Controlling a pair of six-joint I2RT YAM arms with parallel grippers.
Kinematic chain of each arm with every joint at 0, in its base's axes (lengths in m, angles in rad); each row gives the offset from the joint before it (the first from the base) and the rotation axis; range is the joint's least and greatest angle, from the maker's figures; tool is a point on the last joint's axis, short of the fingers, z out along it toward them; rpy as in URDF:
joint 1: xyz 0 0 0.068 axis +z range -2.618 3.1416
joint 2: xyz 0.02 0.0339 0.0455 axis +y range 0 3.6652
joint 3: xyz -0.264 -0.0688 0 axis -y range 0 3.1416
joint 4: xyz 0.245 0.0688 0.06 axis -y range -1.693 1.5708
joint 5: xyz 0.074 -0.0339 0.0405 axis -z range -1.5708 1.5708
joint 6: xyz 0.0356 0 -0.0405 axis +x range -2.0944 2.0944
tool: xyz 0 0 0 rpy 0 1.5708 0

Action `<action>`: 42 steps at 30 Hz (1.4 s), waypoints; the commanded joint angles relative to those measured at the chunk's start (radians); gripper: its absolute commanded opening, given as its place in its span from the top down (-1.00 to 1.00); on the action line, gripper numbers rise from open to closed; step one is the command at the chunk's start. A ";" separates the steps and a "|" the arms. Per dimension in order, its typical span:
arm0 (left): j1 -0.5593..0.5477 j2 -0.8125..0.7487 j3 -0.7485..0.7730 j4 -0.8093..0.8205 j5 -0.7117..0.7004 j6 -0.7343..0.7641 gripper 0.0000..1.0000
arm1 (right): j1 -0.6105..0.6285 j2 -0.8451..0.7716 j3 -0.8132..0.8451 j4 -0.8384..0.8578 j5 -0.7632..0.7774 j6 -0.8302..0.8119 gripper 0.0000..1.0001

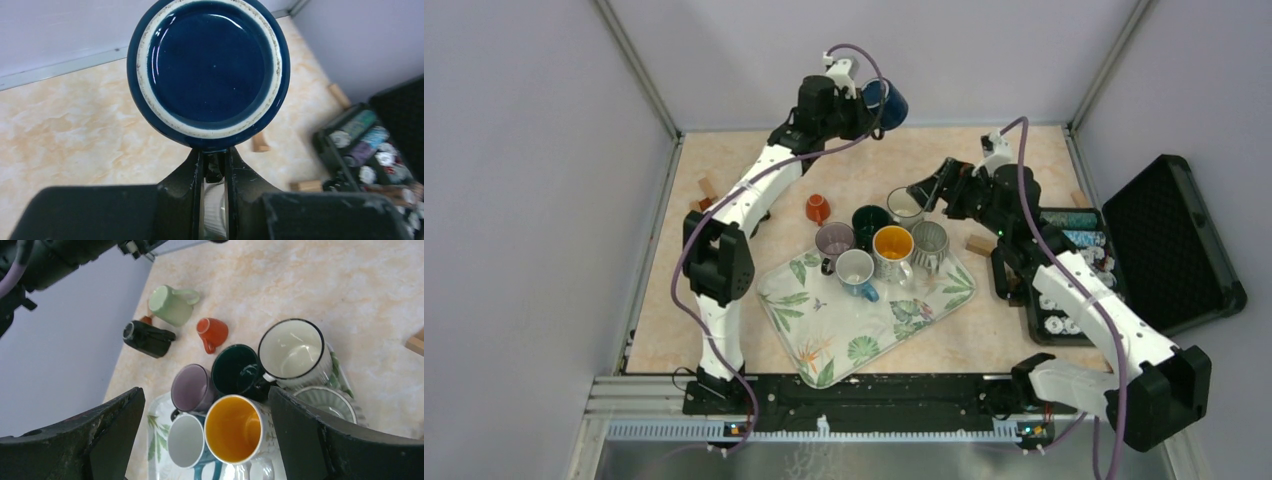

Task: Turn the mug right side up
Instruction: Turn over the cup at the center of the board.

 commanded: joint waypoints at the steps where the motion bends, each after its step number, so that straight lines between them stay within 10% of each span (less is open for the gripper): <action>1: 0.000 -0.169 -0.058 0.220 0.162 -0.122 1.00 | -0.067 0.012 -0.039 0.277 -0.162 0.098 -0.88; 26: -0.021 -0.347 -0.455 1.023 0.556 -0.858 1.00 | -0.209 0.149 -0.141 0.968 -0.448 0.514 -0.51; 42: -0.068 -0.286 -0.447 1.092 0.588 -0.881 1.00 | -0.208 0.228 -0.129 1.160 -0.494 0.680 0.00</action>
